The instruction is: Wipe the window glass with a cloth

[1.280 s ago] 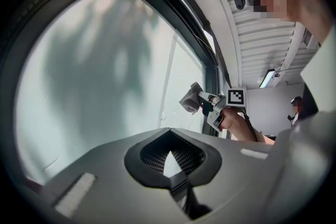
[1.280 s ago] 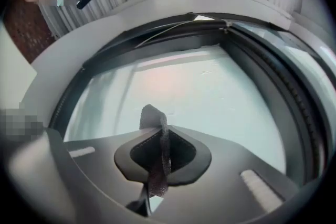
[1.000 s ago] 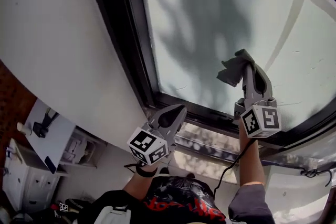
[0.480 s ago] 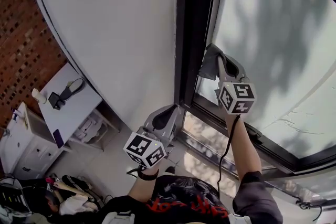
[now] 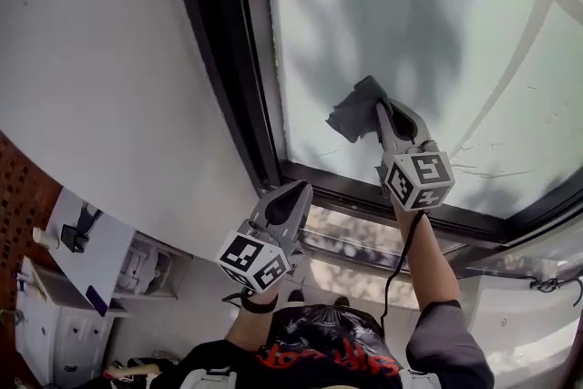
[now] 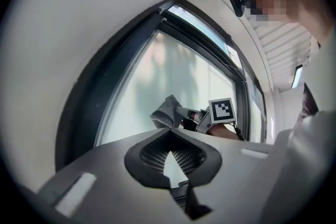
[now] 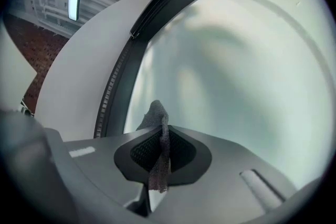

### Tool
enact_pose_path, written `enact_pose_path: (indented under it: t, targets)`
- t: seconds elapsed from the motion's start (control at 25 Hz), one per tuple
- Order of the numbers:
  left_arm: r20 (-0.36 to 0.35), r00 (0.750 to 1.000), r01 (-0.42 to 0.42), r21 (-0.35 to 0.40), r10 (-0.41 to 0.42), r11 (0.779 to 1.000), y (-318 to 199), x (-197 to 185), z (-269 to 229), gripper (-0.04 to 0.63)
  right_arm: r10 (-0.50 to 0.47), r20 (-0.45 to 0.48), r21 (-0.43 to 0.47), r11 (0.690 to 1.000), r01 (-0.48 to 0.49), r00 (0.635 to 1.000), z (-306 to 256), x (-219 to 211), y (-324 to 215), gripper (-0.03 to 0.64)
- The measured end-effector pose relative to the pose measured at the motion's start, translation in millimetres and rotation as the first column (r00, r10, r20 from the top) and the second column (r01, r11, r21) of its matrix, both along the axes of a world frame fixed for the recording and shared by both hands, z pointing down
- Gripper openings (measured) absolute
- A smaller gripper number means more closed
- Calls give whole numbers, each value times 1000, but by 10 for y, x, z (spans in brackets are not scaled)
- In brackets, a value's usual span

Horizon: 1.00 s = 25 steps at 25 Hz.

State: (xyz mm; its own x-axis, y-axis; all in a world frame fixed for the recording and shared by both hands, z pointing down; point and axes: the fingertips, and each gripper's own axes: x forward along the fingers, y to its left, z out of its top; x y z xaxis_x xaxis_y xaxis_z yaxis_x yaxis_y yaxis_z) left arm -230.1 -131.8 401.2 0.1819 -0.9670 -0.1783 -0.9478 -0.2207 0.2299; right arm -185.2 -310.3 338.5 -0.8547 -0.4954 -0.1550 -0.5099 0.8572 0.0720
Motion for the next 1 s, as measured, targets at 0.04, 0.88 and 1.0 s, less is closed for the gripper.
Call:
enact_pose_path:
  t: [0.04, 0.88, 1.0]
  targets:
    - [-2, 999, -34, -5, 34, 999, -84, 91, -6, 2, 27, -3, 8, 1000, -27, 1000, -2, 156, -41, 18]
    - [91, 901, -421, -59, 425, 905, -1157, 2025, -152, 2, 430, 134, -112, 902, -418, 893, 24, 3531, -950, 20]
    - [95, 891, -439, -70, 444, 896, -1196, 2186, -131, 2, 547, 140, -130, 837, -532, 825, 37, 4165, -1089, 20]
